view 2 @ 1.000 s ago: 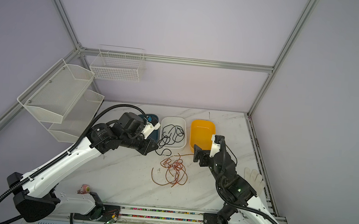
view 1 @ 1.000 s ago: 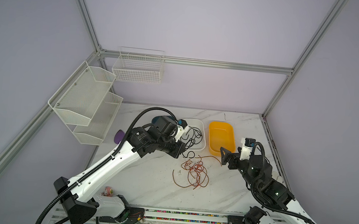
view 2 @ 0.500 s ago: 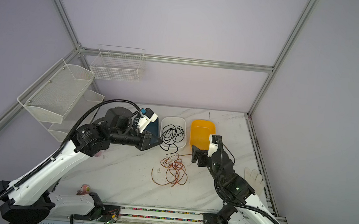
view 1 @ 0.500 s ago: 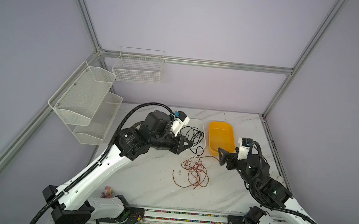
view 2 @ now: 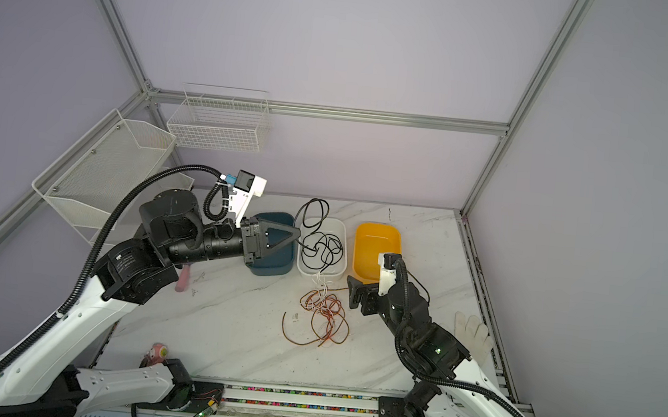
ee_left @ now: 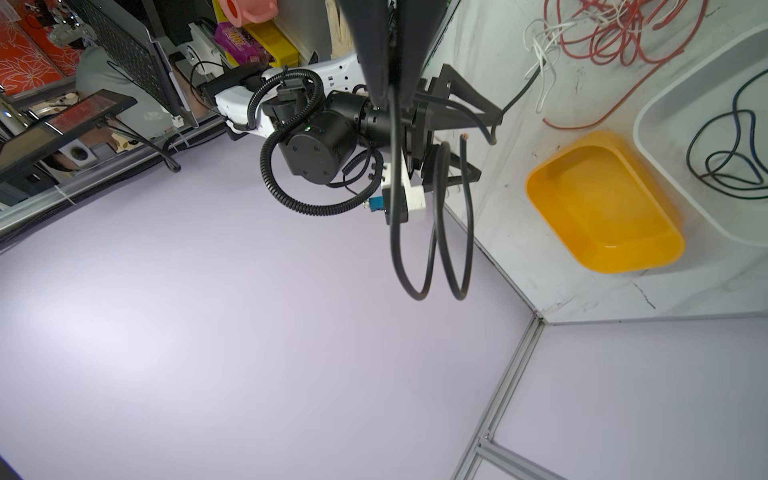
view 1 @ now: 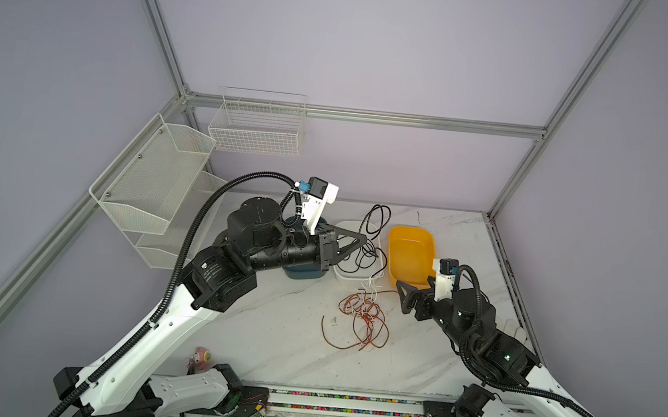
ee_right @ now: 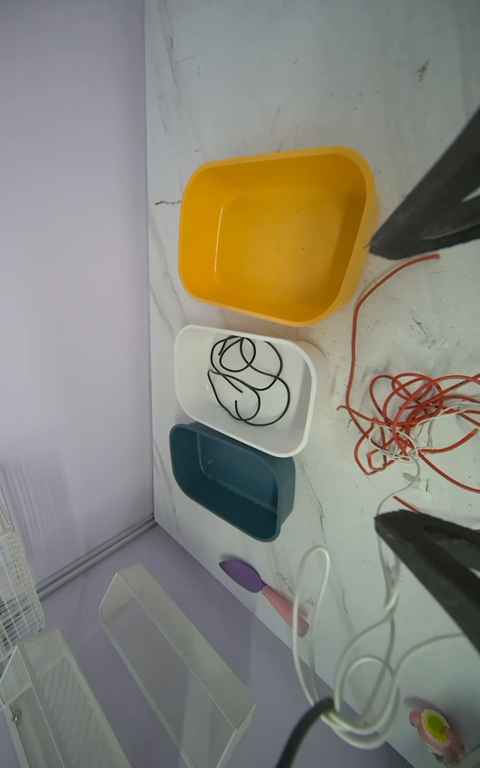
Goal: Untangle the cables
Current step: 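Raise the black wire with the left gripper while the right grasps a white wire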
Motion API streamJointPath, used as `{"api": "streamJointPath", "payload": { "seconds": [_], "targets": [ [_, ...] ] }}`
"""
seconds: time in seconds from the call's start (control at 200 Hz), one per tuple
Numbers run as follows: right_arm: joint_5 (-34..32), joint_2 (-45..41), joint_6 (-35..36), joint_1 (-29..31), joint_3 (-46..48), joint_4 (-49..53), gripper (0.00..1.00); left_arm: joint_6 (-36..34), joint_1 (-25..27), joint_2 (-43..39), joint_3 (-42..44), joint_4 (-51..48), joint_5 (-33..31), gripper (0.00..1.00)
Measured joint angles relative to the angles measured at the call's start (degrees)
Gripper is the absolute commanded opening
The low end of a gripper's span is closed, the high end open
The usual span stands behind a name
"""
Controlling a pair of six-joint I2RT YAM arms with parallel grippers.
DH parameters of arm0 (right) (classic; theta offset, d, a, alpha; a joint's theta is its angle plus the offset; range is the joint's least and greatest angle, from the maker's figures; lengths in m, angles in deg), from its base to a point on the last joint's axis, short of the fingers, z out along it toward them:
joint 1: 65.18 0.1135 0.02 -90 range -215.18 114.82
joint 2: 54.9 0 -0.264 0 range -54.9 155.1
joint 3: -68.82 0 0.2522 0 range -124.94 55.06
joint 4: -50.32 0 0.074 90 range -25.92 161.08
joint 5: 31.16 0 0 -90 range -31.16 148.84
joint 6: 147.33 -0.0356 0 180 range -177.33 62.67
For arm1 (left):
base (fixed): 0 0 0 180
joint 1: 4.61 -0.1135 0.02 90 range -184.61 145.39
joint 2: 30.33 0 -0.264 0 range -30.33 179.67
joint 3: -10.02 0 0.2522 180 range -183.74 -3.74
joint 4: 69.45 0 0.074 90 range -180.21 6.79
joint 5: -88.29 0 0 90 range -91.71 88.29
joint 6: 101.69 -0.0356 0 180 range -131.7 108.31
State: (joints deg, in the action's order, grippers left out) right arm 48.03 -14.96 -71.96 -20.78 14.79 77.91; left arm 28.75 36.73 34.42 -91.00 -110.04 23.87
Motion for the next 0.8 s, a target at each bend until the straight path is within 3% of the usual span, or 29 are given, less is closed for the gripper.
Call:
{"api": "streamJointPath", "payload": {
  "seconds": [0.425,0.8],
  "targets": [
    [12.57,-6.49,-0.09,2.51,0.68,-5.01,0.98,1.44,-0.02,2.75,0.0,6.71,0.0,0.0],
    [11.04,0.02,-1.44,5.51,3.76,-14.91,0.95,3.56,-0.02,2.91,0.0,10.01,1.29,0.0]
  ]
}}
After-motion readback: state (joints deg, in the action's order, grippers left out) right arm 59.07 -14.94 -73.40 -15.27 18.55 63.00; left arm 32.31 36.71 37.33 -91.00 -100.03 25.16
